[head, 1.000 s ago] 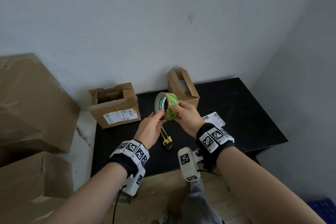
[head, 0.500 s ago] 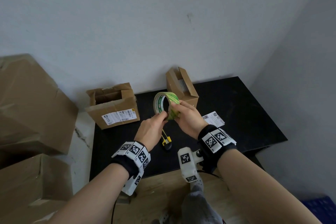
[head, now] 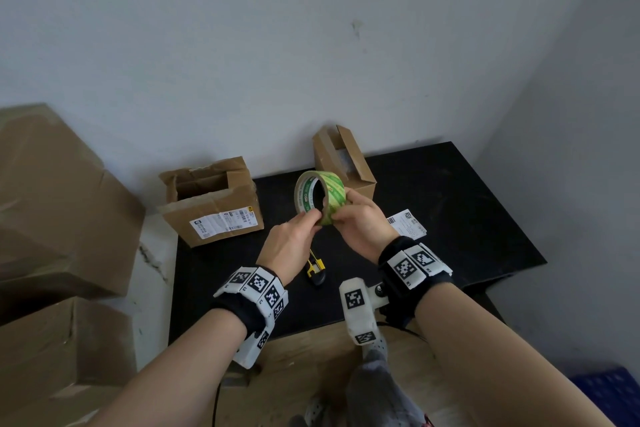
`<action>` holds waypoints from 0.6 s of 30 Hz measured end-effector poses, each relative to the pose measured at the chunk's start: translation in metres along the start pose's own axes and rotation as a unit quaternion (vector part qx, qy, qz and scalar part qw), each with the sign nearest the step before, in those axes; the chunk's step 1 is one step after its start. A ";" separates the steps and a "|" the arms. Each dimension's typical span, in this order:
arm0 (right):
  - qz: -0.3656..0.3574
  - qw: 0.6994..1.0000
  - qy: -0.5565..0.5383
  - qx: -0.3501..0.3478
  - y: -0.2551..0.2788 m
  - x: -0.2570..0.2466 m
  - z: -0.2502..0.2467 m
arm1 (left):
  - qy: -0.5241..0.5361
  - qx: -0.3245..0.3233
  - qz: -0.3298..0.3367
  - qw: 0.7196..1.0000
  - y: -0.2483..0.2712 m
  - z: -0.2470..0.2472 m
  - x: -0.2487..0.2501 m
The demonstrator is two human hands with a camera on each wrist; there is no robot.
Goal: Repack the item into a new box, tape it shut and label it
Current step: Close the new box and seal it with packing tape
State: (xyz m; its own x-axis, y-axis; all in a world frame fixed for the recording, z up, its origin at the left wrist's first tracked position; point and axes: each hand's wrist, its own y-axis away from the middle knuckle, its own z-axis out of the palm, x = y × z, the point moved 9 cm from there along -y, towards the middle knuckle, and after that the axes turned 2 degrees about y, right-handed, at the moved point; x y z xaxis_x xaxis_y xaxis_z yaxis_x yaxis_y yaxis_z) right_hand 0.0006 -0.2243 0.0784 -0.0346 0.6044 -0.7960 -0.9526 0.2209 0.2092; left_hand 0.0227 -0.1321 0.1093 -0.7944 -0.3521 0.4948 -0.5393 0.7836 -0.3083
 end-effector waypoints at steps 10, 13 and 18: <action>-0.017 0.998 0.004 -0.057 0.002 -0.009 0.006 | 0.093 0.022 -0.041 0.995 0.000 -0.004 -0.013; -0.009 0.998 -0.017 -0.064 0.002 -0.010 0.006 | 0.089 0.031 -0.037 0.995 -0.001 -0.006 -0.013; -0.003 0.995 -0.002 -0.098 0.004 -0.009 0.009 | 0.086 0.044 -0.031 0.995 0.002 -0.010 -0.011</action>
State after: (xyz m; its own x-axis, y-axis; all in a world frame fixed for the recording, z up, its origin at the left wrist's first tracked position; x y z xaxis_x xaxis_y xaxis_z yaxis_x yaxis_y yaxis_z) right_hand -0.0003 -0.2218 0.0921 -0.0288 0.6065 -0.7946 -0.9933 0.0714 0.0906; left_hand 0.0333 -0.1219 0.1116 -0.7037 -0.2991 0.6444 -0.6139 0.7126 -0.3397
